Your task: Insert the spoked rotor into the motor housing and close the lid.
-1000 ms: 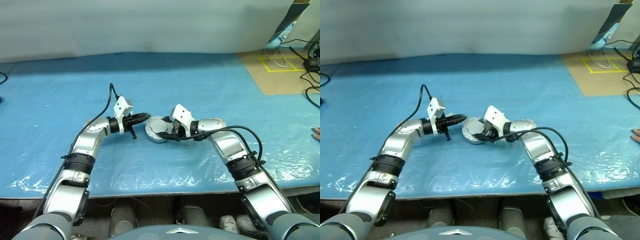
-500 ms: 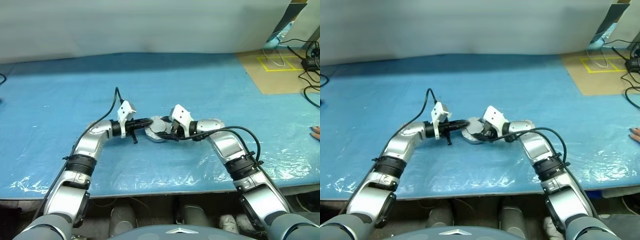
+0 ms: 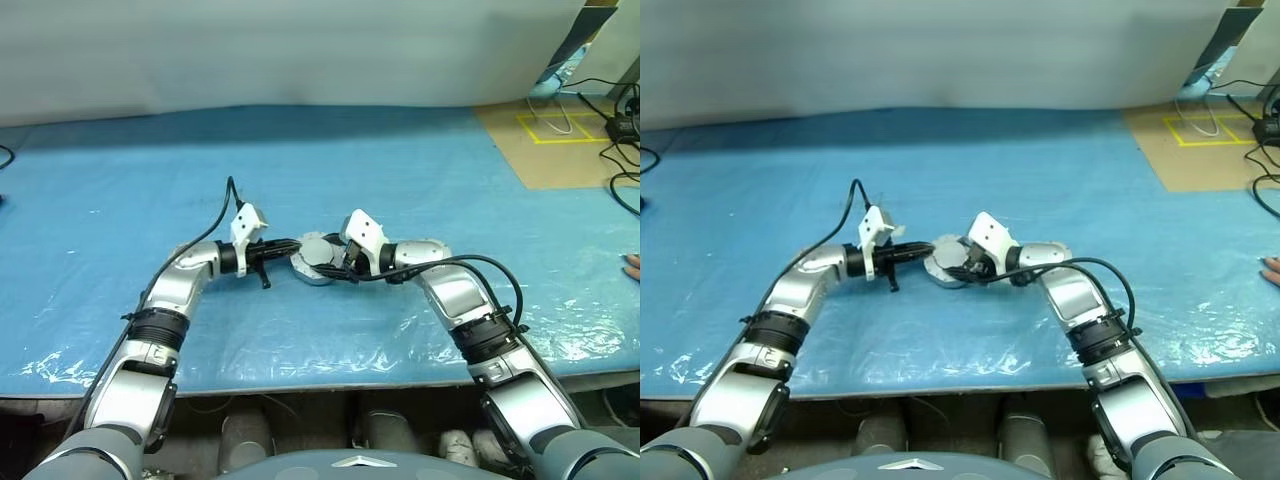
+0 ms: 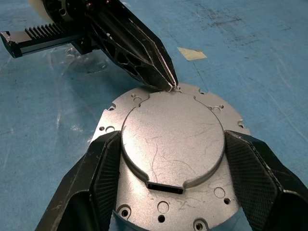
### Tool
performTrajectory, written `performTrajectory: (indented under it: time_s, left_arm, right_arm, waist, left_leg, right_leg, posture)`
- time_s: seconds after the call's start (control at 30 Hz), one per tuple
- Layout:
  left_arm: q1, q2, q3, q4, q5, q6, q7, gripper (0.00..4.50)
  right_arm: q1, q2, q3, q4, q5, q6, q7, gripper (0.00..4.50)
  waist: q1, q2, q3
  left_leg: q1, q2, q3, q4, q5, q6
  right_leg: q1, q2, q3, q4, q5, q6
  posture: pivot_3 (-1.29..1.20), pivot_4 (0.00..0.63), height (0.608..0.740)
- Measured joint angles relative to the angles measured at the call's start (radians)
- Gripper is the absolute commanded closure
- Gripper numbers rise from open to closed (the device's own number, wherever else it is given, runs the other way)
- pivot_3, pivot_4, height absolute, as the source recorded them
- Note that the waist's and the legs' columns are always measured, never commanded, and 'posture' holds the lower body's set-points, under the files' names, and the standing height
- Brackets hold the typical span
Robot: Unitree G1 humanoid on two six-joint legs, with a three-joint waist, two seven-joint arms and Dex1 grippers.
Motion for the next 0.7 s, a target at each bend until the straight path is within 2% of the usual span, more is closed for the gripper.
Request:
performTrajectory:
  time_s: [0.7]
  left_arm:
    - [0.011,0.029,-0.024,0.005,0.037,-0.028,-0.021,4.48]
  right_arm:
    - [-0.009,-0.004,-0.008,-0.006,0.011,0.036,0.003,1.51]
  waist:
    - [0.005,0.001,0.0]
  left_leg:
    - [0.0,0.0,0.0,-0.001,0.0,0.0]
  right_leg:
    - [0.0,-0.001,0.0,-0.001,0.0,0.0]
  posture:
    - [0.0,0.15,0.74]
